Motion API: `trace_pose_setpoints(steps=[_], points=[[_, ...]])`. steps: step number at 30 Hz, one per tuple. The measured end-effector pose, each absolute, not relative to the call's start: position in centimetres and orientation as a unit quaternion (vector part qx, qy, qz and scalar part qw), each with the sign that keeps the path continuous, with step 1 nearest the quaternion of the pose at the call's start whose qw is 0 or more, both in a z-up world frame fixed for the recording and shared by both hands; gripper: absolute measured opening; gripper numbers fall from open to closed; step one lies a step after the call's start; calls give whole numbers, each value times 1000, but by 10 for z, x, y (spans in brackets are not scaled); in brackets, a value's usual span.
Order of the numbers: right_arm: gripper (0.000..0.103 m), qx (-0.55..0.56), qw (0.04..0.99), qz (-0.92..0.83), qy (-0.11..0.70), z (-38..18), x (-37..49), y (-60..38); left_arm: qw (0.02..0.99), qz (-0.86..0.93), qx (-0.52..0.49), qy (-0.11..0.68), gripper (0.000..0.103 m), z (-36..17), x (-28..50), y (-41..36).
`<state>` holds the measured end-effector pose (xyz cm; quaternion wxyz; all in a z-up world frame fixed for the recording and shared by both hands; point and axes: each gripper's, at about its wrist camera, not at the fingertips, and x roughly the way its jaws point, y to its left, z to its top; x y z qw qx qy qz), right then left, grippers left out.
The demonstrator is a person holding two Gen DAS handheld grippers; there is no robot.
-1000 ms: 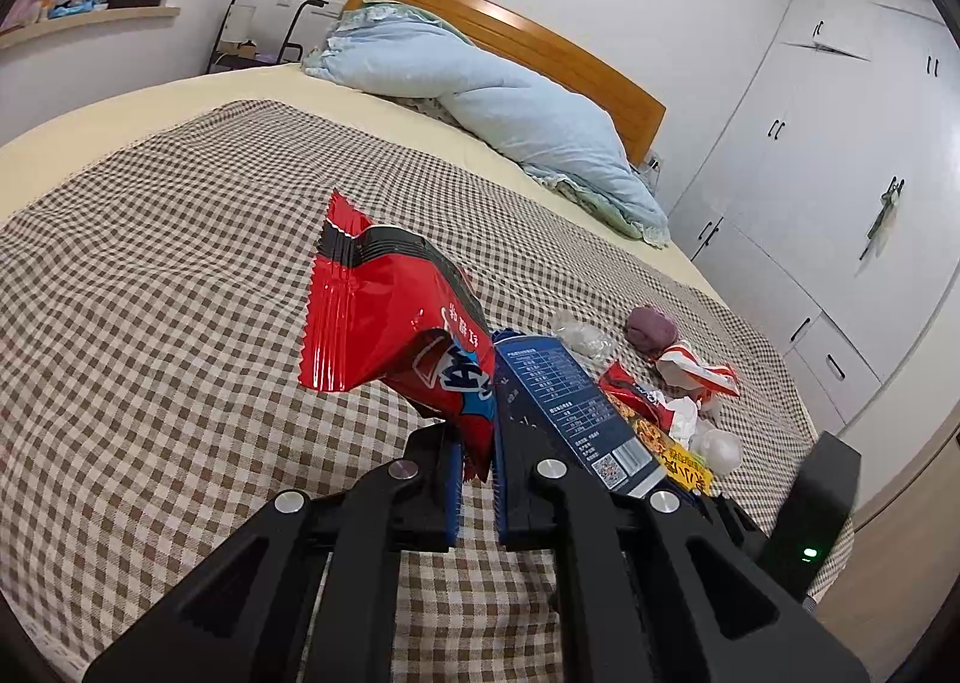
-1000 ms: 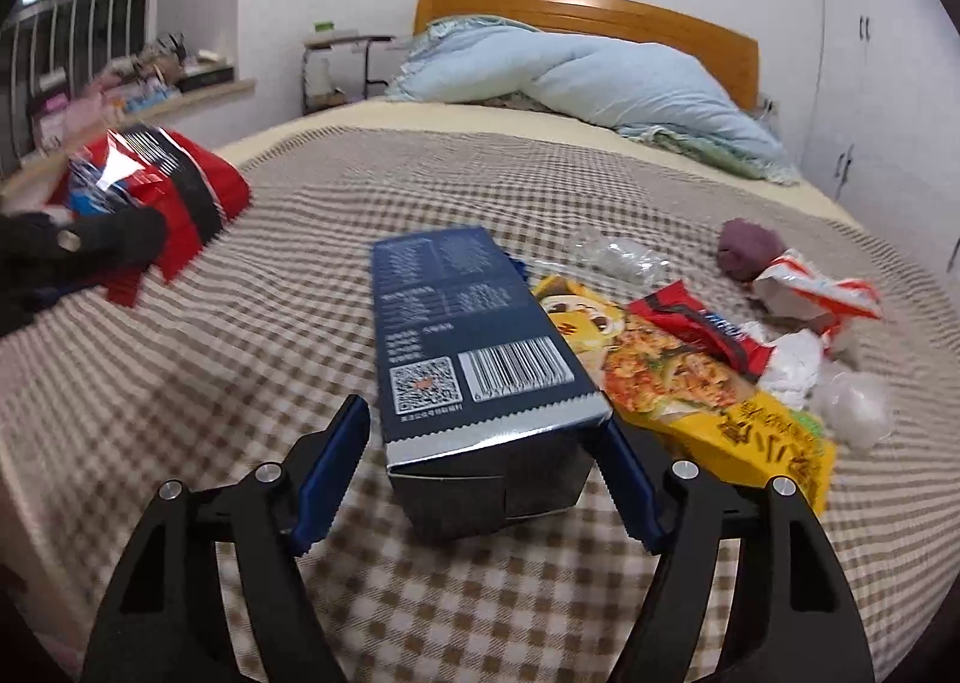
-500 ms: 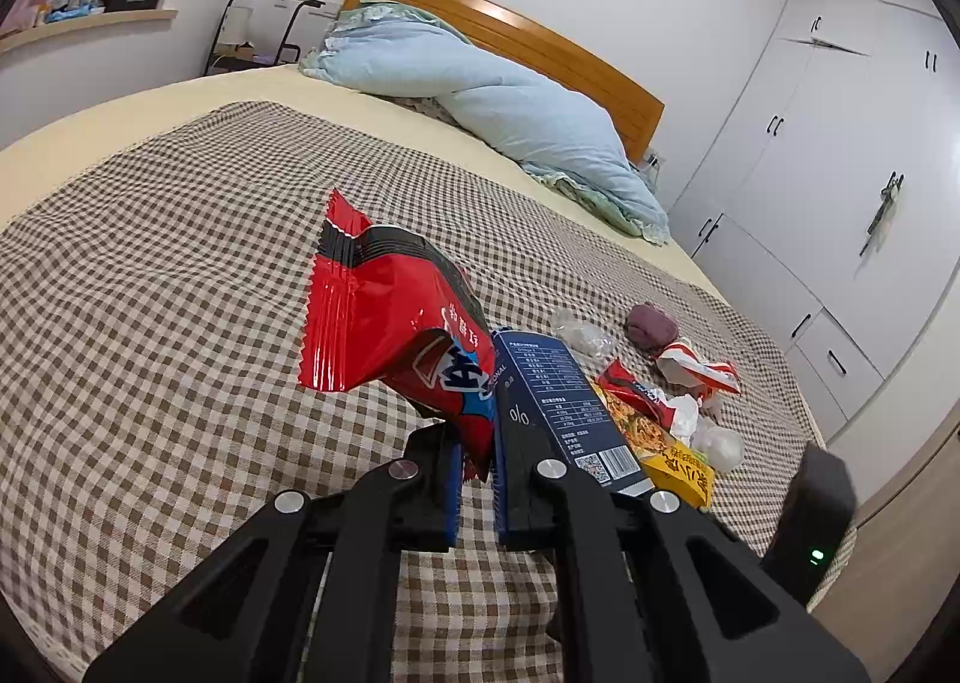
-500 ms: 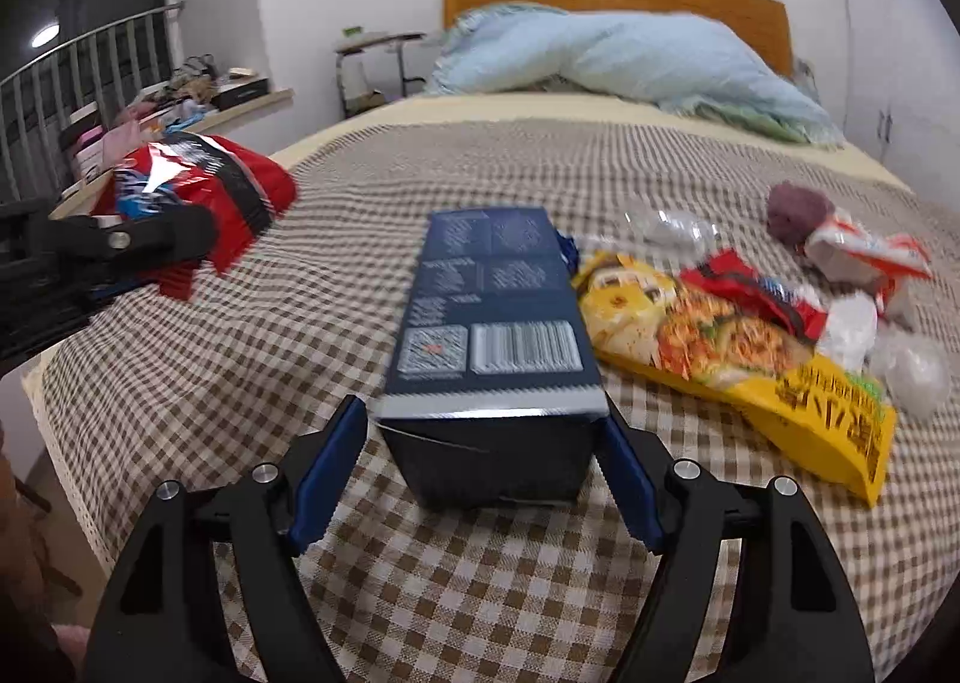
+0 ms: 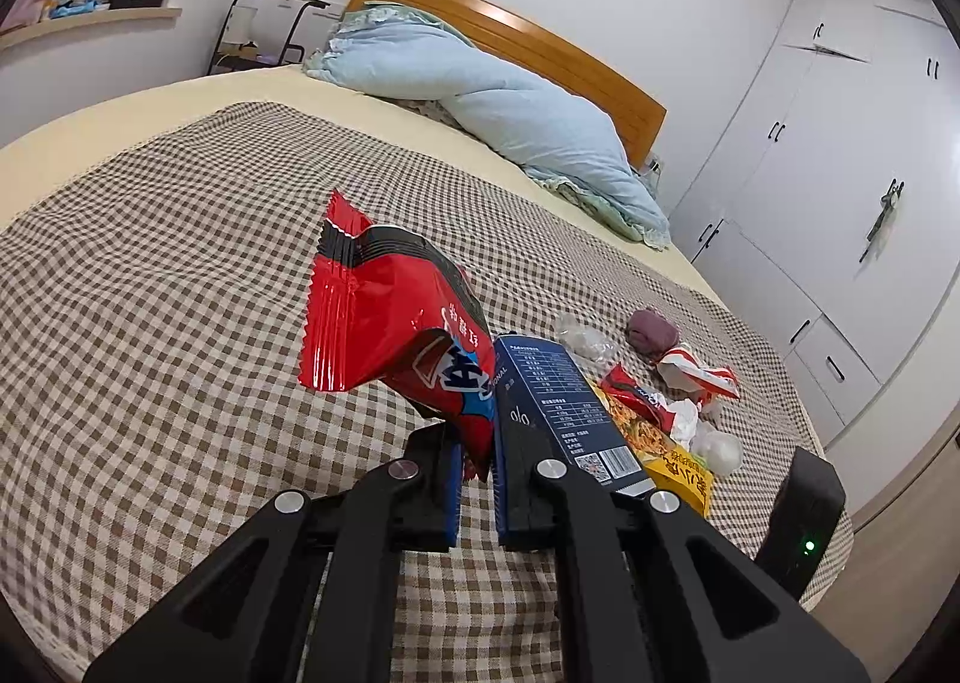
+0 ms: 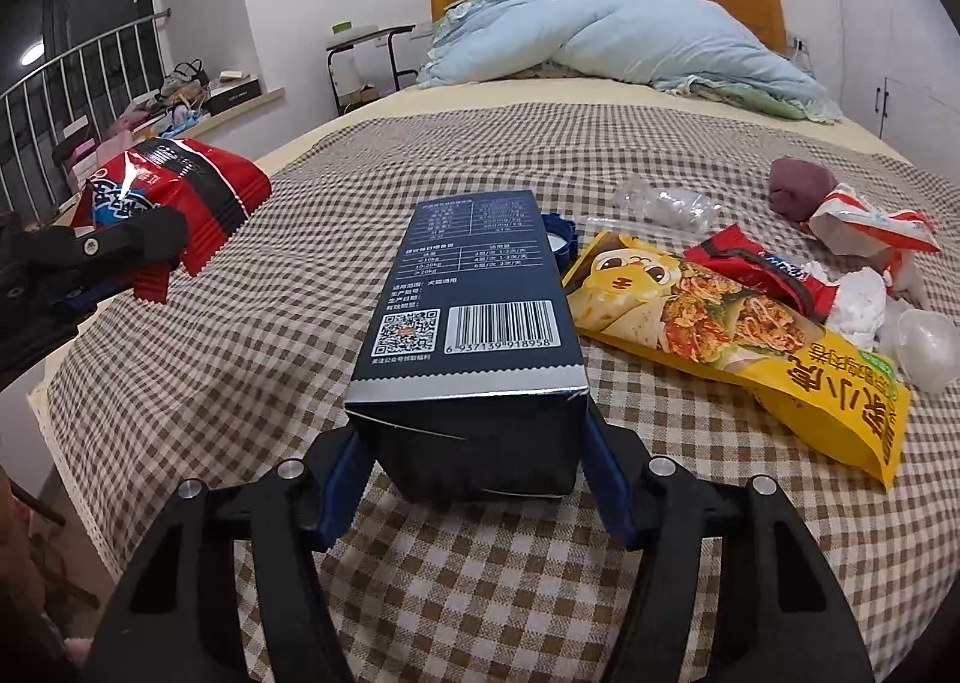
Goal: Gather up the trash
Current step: 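Carry the chip bag with the left tool while the right tool carries the carton to the wastebasket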
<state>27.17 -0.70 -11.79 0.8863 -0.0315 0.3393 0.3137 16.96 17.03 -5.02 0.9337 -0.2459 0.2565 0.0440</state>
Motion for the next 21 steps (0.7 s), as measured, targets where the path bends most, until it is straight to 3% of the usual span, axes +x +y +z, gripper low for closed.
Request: trace_pose_setpoints(steps=[21], points=[[60,-11,924,266,276,-69,232,-61,937,43,-243,246,5,-48,162,170]])
